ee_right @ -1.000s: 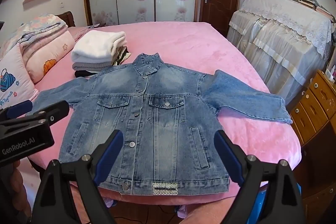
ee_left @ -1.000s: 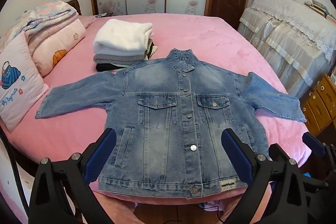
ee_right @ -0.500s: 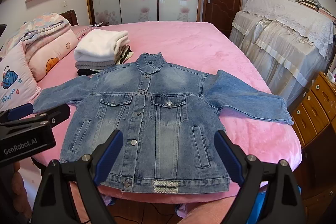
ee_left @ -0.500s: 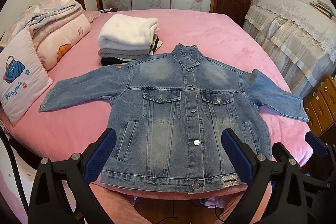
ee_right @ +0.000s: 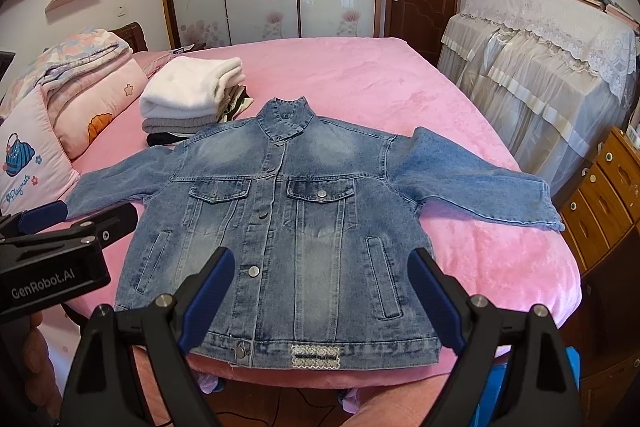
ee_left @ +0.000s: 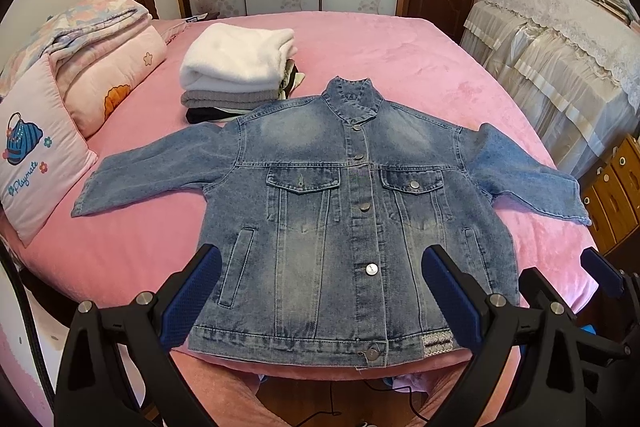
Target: Fold large clothes
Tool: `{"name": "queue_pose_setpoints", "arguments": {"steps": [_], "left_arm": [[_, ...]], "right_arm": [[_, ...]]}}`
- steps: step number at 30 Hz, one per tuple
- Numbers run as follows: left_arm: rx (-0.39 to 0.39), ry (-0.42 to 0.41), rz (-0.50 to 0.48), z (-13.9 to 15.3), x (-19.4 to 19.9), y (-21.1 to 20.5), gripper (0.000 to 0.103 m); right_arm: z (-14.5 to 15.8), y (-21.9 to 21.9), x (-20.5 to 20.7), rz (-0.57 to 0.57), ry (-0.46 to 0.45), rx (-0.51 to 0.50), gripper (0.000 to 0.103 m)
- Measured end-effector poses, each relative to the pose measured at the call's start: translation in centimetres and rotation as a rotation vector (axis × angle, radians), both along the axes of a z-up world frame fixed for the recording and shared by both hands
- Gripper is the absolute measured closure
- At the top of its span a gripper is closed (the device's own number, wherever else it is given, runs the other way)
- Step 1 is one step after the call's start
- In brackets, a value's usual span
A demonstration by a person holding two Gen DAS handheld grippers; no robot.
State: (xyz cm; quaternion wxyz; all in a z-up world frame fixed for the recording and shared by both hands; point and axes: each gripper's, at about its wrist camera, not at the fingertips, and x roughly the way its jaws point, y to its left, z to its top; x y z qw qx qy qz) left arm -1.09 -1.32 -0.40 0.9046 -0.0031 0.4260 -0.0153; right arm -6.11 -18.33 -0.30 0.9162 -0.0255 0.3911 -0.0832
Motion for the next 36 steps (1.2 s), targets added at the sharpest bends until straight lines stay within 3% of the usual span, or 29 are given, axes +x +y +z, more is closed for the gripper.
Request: {"name": "queue_pose_setpoints", "arguments": {"steps": [36], "left_arm": [[0.027, 0.067, 0.001, -1.9, 4.1, -2.4, 0.003]], "right_arm": [[-2.3, -4.1, 2.7, -0.027, 0.021, 0.053, 0.014]]}}
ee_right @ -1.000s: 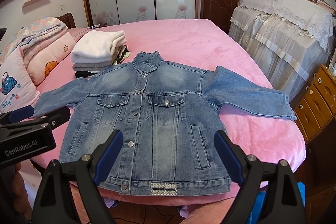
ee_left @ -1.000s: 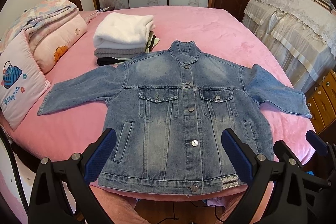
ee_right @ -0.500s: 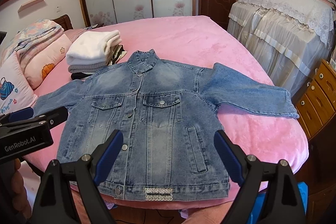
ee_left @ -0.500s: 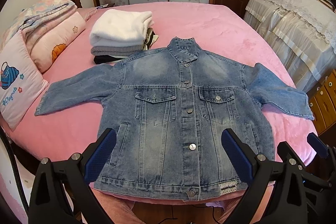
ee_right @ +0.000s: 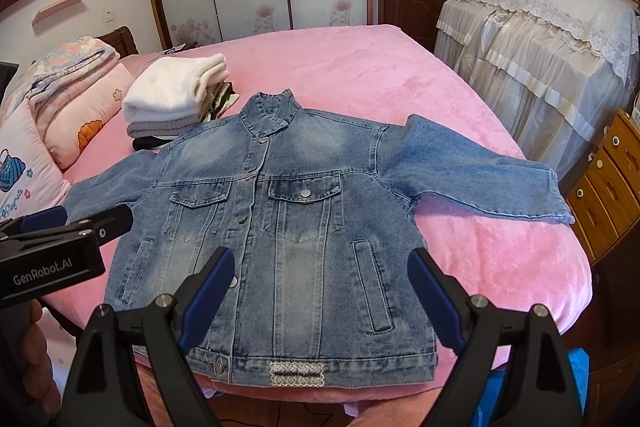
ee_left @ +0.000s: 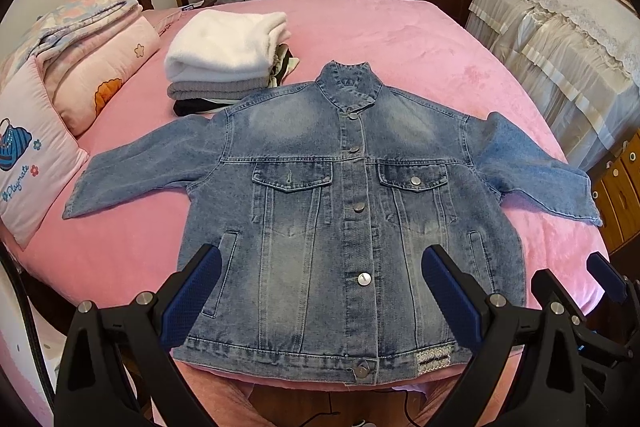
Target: Fold large clothes
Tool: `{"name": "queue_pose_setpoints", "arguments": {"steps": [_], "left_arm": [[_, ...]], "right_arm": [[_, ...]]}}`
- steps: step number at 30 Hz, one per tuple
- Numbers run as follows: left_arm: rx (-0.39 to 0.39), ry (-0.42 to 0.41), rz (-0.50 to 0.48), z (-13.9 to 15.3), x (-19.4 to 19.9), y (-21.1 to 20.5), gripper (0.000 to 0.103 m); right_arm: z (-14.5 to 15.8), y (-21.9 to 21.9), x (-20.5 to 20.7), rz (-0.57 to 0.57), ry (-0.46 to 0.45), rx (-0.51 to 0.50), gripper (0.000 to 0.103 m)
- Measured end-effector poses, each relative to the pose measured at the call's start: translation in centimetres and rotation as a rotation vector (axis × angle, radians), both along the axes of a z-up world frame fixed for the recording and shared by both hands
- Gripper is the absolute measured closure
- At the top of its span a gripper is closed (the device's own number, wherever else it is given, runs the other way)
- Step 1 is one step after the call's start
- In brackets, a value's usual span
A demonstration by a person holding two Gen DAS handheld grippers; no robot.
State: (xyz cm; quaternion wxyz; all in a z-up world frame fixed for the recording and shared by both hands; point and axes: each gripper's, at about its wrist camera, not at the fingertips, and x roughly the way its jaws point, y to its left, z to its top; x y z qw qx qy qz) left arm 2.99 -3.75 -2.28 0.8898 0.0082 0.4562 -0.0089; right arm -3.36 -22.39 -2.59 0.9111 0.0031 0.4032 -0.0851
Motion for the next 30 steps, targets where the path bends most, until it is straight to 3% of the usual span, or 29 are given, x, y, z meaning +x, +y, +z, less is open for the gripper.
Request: {"name": "queue_pose_setpoints", "arguments": {"steps": [23, 30], "left_arm": [[0.003, 0.017, -0.065, -0.3, 1.3, -3.9, 0.003], [-0.065, -0.033, -0.144, 0.5, 2.7, -7.3, 0.003]], "right_arm": [[-1.1, -3.5, 0.5, -0.028, 0.014, 0.059, 0.014], [-1.2, -8.7, 1.5, -0.125, -0.003, 0.103, 0.014]]}}
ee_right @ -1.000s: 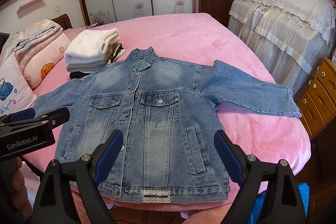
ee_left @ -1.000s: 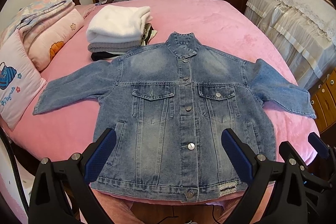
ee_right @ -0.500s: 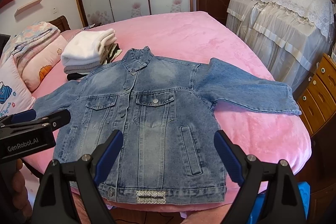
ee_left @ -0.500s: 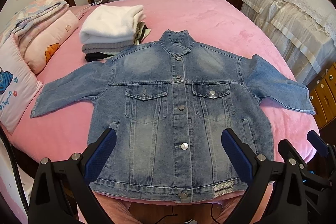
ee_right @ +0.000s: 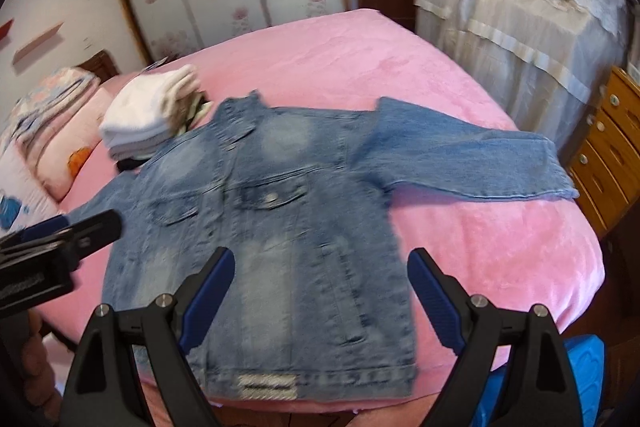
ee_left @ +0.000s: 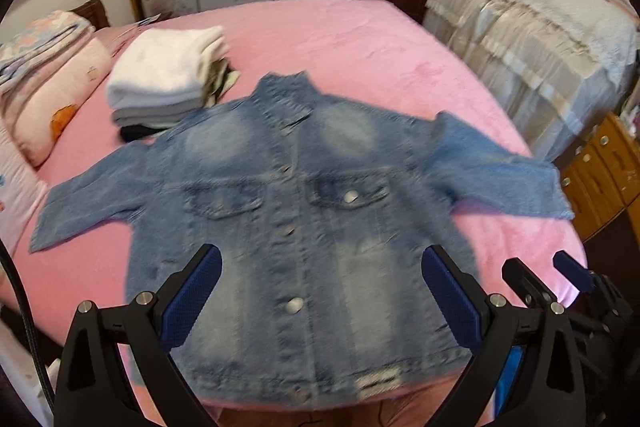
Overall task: Fold large clothes
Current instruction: 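Reach the right gripper to the jacket sleeve cuff and grasp it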
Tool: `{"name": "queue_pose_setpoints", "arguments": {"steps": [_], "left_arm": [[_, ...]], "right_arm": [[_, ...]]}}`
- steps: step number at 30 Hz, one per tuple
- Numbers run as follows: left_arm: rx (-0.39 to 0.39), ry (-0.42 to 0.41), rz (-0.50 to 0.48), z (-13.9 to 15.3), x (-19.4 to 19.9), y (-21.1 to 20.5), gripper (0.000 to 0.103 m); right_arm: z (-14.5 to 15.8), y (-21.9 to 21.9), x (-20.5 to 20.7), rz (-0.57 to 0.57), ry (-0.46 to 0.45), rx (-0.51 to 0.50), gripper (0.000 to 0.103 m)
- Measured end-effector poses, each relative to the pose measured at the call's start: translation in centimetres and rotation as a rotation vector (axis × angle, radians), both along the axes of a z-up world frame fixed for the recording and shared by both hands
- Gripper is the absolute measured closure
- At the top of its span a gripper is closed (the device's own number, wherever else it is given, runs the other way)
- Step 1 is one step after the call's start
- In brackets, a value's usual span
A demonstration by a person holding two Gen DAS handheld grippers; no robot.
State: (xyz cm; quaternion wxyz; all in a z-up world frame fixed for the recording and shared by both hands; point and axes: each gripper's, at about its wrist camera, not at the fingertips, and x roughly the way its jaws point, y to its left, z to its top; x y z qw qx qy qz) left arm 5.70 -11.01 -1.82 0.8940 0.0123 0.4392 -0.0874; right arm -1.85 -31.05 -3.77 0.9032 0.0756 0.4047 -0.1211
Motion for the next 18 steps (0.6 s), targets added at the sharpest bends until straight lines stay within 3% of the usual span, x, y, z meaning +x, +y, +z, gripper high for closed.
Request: {"name": "queue_pose_setpoints", "arguments": {"steps": [4, 11, 18], "left_arm": [[-0.004, -0.063, 0.006, 0.3, 1.8, -2.2, 0.003], [-0.088, -0.060, -0.071, -1.8, 6.4, -6.4, 0.003], [-0.010, -0.009, -0.118, -6.3, 11.2, -12.7, 0.003]], "right_arm": [[-0.7, -5.7, 0.9, -0.147, -0.012, -0.030, 0.014], [-3.1, -16.5, 1.7, -0.357, 0.029, 0.004, 0.014], [-5.7, -25.6, 1.7, -0.510, 0.043, 0.084, 0.014]]}}
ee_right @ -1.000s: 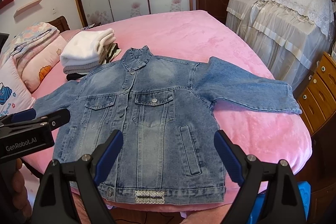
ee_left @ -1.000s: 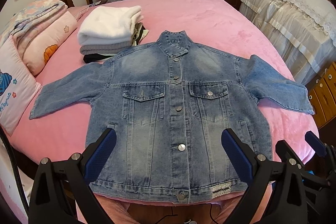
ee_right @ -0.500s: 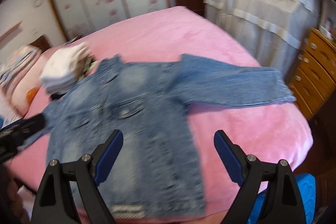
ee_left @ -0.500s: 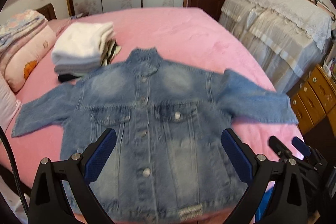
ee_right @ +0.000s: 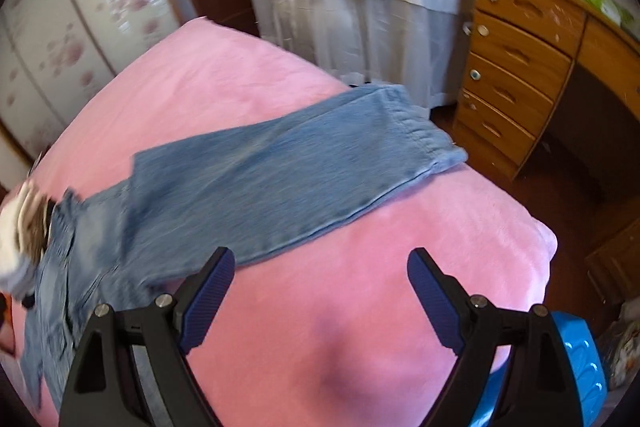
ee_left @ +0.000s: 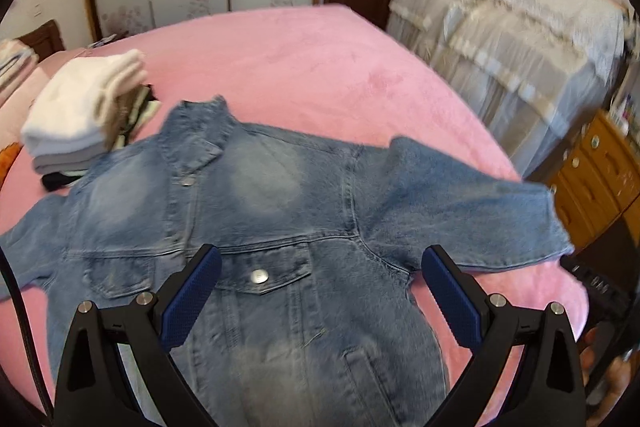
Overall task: Fold large clothes
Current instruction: 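Reach the right gripper to the jacket sleeve cuff and grasp it, then fold the held sleeve across the jacket front with the right gripper while the left gripper grasps the other cuff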
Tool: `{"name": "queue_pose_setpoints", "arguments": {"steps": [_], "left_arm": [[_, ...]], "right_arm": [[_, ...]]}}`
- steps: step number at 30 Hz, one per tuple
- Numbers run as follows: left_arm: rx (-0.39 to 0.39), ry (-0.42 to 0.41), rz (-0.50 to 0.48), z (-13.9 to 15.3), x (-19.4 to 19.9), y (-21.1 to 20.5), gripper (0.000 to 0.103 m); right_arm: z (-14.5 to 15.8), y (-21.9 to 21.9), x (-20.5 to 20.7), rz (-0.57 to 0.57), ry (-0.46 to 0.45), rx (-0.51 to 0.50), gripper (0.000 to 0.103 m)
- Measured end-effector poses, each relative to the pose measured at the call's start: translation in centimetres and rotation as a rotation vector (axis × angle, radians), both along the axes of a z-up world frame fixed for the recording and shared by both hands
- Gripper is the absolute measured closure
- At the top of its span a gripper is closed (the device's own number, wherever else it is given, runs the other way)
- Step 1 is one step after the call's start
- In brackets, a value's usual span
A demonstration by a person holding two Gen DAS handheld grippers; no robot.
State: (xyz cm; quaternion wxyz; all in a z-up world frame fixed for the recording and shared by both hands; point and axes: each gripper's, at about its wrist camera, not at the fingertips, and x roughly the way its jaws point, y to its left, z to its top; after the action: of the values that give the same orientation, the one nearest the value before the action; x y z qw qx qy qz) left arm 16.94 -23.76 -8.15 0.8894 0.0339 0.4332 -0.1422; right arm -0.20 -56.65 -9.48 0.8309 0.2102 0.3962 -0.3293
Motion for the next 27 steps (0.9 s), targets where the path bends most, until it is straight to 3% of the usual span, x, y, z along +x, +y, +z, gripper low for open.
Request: {"name": "queue_pose_setpoints", "arguments": {"steps": [3, 6, 12, 16, 18, 20, 21, 22, 24, 27], "left_arm": [[-0.014, 0.029, -0.069, -2.3, 1.7, -2.9, 0.003], [-0.034, 0.053, -0.076, -4.4, 2.9, -5.2, 0.003], [0.049, 0.150, -0.061, -9.2, 5.3, -9.2, 0.004], [0.054, 0.171, -0.081, -10.5, 5.7, -10.5, 0.012], [0.044, 0.161, -0.100, -10.6, 5.6, -11.0, 0.012], [0.025, 0.154, -0.114, -10.3, 5.3, -11.3, 0.012], [0.009, 0.152, -0.121, -9.9, 5.1, -11.1, 0.012], [-0.004, 0.145, -0.126, -9.6, 4.9, -11.0, 0.012], [-0.016, 0.127, -0.127, -8.7, 4.7, -10.3, 0.012], [-0.028, 0.107, -0.111, -7.0, 4.4, -8.4, 0.012]], "right_arm": [[-1.0, -2.7, 0.4, -0.027, -0.004, 0.028, 0.015], [-2.4, -5.1, 0.6, -0.057, 0.000, 0.093, 0.021], [-5.5, -8.8, 0.3, -0.110, -0.025, 0.223, 0.031], [-5.6, -9.9, 1.0, -0.110, -0.058, 0.194, 0.033], [-5.8, -10.7, 1.8, -0.108, -0.067, 0.186, 0.044], [-6.3, -11.8, 2.6, -0.113, -0.073, 0.199, 0.070], [-6.5, -12.3, 3.0, -0.119, -0.076, 0.208, 0.076], [-6.5, -12.6, 3.1, -0.128, -0.080, 0.205, 0.092], [-5.5, -12.2, 3.3, -0.127, -0.105, 0.178, 0.096], [-1.0, -8.1, 3.9, -0.030, -0.195, 0.038, 0.097]]}}
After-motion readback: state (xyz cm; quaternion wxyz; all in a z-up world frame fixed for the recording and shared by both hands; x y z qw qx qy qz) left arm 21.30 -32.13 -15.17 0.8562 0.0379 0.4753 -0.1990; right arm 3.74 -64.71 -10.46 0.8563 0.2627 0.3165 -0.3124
